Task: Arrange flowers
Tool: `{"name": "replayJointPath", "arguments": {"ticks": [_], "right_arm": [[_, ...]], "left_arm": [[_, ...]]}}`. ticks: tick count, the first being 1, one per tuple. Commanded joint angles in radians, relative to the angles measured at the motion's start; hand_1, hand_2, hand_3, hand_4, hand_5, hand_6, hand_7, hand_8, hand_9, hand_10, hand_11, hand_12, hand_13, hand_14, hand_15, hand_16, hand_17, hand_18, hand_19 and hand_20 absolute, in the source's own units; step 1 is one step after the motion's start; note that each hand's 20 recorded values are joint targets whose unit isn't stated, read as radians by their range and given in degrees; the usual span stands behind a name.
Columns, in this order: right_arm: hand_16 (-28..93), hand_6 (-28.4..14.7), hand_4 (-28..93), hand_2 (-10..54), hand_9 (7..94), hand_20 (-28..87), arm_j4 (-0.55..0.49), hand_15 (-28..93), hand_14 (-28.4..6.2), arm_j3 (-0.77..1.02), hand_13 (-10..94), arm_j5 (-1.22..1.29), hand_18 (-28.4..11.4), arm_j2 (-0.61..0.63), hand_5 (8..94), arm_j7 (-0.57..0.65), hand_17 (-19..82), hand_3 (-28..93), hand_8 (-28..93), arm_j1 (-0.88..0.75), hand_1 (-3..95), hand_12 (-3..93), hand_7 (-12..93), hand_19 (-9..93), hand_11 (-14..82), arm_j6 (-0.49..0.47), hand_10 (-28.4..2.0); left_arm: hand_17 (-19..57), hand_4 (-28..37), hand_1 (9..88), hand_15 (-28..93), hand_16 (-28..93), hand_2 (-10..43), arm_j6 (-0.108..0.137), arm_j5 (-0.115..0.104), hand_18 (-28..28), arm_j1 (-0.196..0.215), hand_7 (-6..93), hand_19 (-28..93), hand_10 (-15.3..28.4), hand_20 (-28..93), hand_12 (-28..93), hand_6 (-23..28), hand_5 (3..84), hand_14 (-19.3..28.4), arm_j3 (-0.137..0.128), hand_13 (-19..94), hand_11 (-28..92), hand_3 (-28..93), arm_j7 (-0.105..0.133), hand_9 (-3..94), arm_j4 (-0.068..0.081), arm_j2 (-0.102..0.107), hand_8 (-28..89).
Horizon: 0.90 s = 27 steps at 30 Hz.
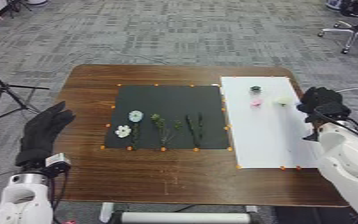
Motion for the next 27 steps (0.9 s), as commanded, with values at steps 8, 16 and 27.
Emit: {"name": "replayJointPath", "arguments": {"ticks": [8,16,27], "right_arm": [[34,2.4,-18,-5.5,83.8,55,-0.078,56,-7.8,-0.508,77,0.184,-22.1,-0.229,77.3,-0.217,35,54,5,0.7,58.9,24.2,18,72,11.1,-0.022,-10.2],[34,2.5,-18,-5.5,83.8,55,-0.077,56,-7.8,-0.655,77,0.193,-22.0,-0.354,77.5,-0.328,35,54,5,0.701,58.9,24.0,18,72,10.6,-0.152,-10.1],[34,2.7,-18,-5.4,83.4,56,-0.031,56,-7.8,-0.732,77,0.192,-22.0,-0.398,77.3,-0.319,35,54,5,0.659,58.7,23.5,18,72,9.9,-0.254,-9.9]], "left_arm": [[6.8,-28.3,24.1,24,0,3.1,0.009,-0.004,13.3,0.003,12.9,12,14.4,20,13,4.5,43.9,18.7,0.02,38,22,70,0.0,46.8,0.001,-0.016,-7],[6.7,-28.3,23.7,24,0,3.4,0.004,-0.003,13.3,-0.015,12.9,12,14.4,20,13,4.4,44.0,18.7,0.029,38,22,70,-0.003,46.9,0.01,-0.014,-7],[6.7,-28.3,23.2,24,0,3.8,0.006,-0.01,13.2,-0.009,12.7,11,14.4,20,13,4.6,44.2,18.7,0.028,38,22,69,0.002,47.0,0.01,-0.021,-7]]}}
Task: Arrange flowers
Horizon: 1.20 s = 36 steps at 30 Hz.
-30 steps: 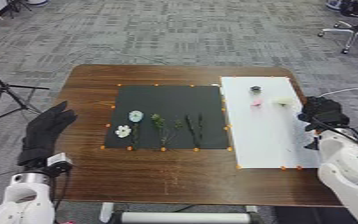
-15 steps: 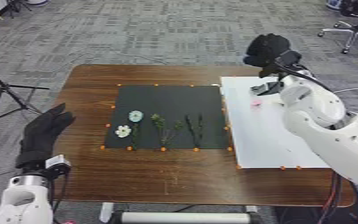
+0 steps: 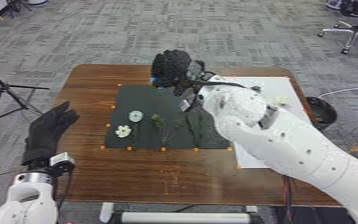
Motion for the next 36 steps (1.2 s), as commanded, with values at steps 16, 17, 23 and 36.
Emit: {"name": "replayJointPath", "arguments": {"ticks": [16,17,23,36], "right_arm": [[34,3.3,-18,-4.9,82.4,55,0.153,56,-7.9,0.0,77,-0.087,-21.9,-0.099,76.9,0.013,35,53,4,-0.114,58.3,21.7,17,72,8.7,-0.164,-9.5],[34,3.3,-18,-4.9,82.4,55,0.157,56,-7.9,0.001,77,-0.093,-21.9,-0.103,76.9,0.012,35,53,4,-0.118,58.2,21.7,17,72,8.7,-0.167,-9.5],[34,3.2,-18,-4.5,81.9,55,0.167,56,-8.1,-0.008,77,-0.101,-21.9,-0.114,76.6,0.025,35,53,3,-0.115,58.1,21.0,17,72,8.6,-0.16,-9.4],[34,2.2,-15,-4.0,78.3,55,0.183,56,-8.6,-0.008,76,-0.095,-22.2,-0.139,74.5,0.031,34,53,3,-0.095,53.8,15.8,15,71,11.3,-0.161,-10.1]], "left_arm": [[6.0,-28.3,23.0,24,0,3.9,-0.025,-0.004,13.6,-0.023,12.8,12,14.4,20,13,4.3,44.2,18.5,0.013,37,21,70,-0.014,46.9,0.017,-0.005,-7],[5.9,-28.3,23.0,24,0,3.9,-0.026,-0.003,13.7,-0.024,12.8,12,14.4,20,13,4.4,44.1,18.5,0.013,37,21,70,-0.017,46.9,0.017,-0.004,-7],[5.6,-28.3,23.0,24,0,3.9,-0.032,-0.002,13.9,-0.032,12.8,12,14.4,20,13,4.3,44.1,18.6,0.015,37,21,70,-0.019,46.9,0.021,-0.001,-7],[5.3,-28.3,22.9,24,0,3.7,-0.033,0.0,14.0,-0.036,12.8,12,14.4,19,13,4.4,44.0,18.7,0.014,37,21,70,-0.012,46.8,0.022,-0.002,-7]]}}
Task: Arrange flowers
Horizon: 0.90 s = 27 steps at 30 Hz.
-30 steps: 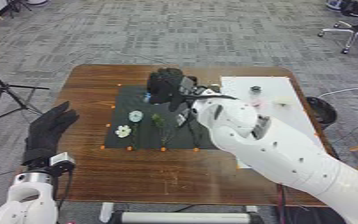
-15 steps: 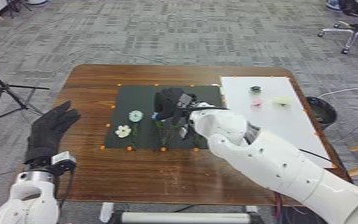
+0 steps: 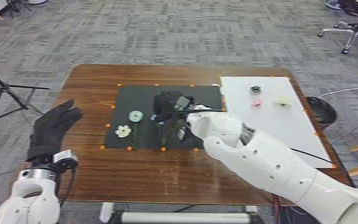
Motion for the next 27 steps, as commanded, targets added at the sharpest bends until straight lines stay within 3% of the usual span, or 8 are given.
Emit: {"name": "replayJointPath", "arguments": {"ticks": [1,9,15,27], "right_arm": [[34,1.8,-15,-4.3,77.7,55,0.0,56,-8.7,-0.009,76,-0.006,-22.2,-0.019,74.0,0.008,34,53,3,0.025,53.2,14.9,15,71,11.7,0.001,-10.2],[34,1.7,-16,-3.6,76.2,55,0.015,56,-8.8,-0.022,76,-0.012,-22.2,-0.033,73.4,0.017,34,52,2,0.047,54.0,12.9,14,71,11.2,0.057,-9.7],[34,3.1,-17,-2.3,77.9,55,0.039,56,-8.6,-0.045,77,-0.03,-22.1,-0.044,75.6,0.025,34,51,2,0.064,55.9,12.4,15,72,11.2,0.116,-9.0],[34,3.6,-17,-1.4,77.5,55,0.115,55,-8.3,0.006,77,-0.1,-22.0,-0.081,75.1,-0.009,34,50,1,0.015,56.6,12.5,15,72,10.2,0.084,-8.5]], "left_arm": [[5.3,-28.3,23.0,24,0,3.7,-0.006,0.0,14.1,-0.002,12.7,12,14.4,19,13,4.3,44.0,18.8,0.0,37,21,70,0.002,46.8,-0.001,-0.002,-7],[5.3,-28.3,23.3,24,0,3.6,-0.006,-0.002,14.0,0.007,12.8,12,14.5,19,13,4.3,44.0,18.7,-0.003,37,21,70,0.006,46.8,-0.005,-0.005,-7],[5.3,-28.3,23.4,24,0,3.5,-0.007,0.0,14.1,-0.007,12.8,12,14.4,19,13,4.3,44.0,18.6,0.002,37,21,70,0.005,46.9,0.001,-0.001,-7],[5.3,-28.3,23.5,24,0,3.5,-0.006,-0.003,14.0,-0.016,12.7,12,14.3,19,13,4.3,44.1,18.6,0.007,37,21,70,0.01,46.8,0.003,-0.006,-7]]}}
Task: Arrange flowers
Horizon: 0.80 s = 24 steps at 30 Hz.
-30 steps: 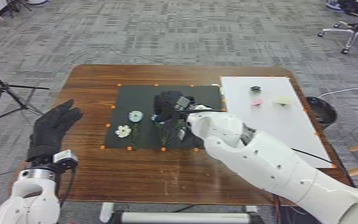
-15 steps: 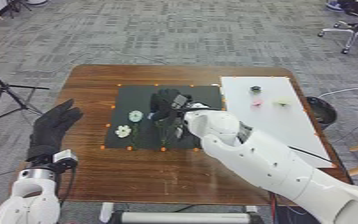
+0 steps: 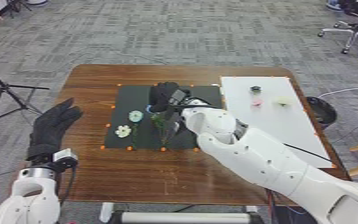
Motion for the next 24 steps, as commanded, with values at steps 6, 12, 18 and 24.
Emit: {"name": "replayJointPath", "arguments": {"ticks": [6,12,18,24], "right_arm": [[34,3.9,-17,-1.3,77.4,55,0.063,55,-8.3,0.046,77,-0.072,-22.0,-0.036,74.9,-0.014,34,50,0,-0.046,56.5,12.0,15,72,10.2,-0.035,-8.4],[34,4.0,-16,-1.5,77.0,55,0.06,55,-8.6,0.049,77,-0.066,-22.0,-0.038,74.8,-0.013,34,51,0,-0.056,55.3,11.7,16,72,10.6,-0.059,-8.6],[33,3.3,-16,-2.7,76.4,55,0.06,53,-8.8,0.054,76,-0.063,-22.0,-0.041,74.0,-0.013,34,53,0,-0.054,51.5,11.2,16,71,11.0,-0.071,-9.2],[33,2.4,-15,-4.8,74.5,55,0.055,53,-9.2,0.057,76,-0.056,-22.2,-0.039,71.9,-0.011,33,56,0,-0.044,47.9,11.3,15,70,10.8,-0.083,-9.5]], "left_arm": [[5.2,-28.3,23.4,24,0,3.5,-0.011,0.0,14.1,-0.01,12.7,12,14.4,19,13,4.3,44.1,18.7,0.005,37,21,70,0.009,46.9,0.004,-0.006,-7],[5.2,-28.3,23.5,24,0,3.4,-0.014,-0.002,14.1,-0.006,12.7,12,14.4,19,13,4.4,44.1,18.7,0.002,37,21,70,0.012,46.8,0.003,-0.009,-7],[5.2,-28.3,23.6,24,0,3.4,-0.016,0.0,14.1,-0.012,12.7,12,14.4,19,13,4.3,44.0,18.7,0.004,37,21,70,0.01,46.8,0.005,-0.008,-7],[5.2,-28.3,23.9,24,0,3.0,-0.016,0.002,14.1,-0.01,12.7,12,14.4,19,13,4.3,44.1,18.7,0.004,37,21,70,0.008,46.8,0.005,-0.009,-7]]}}
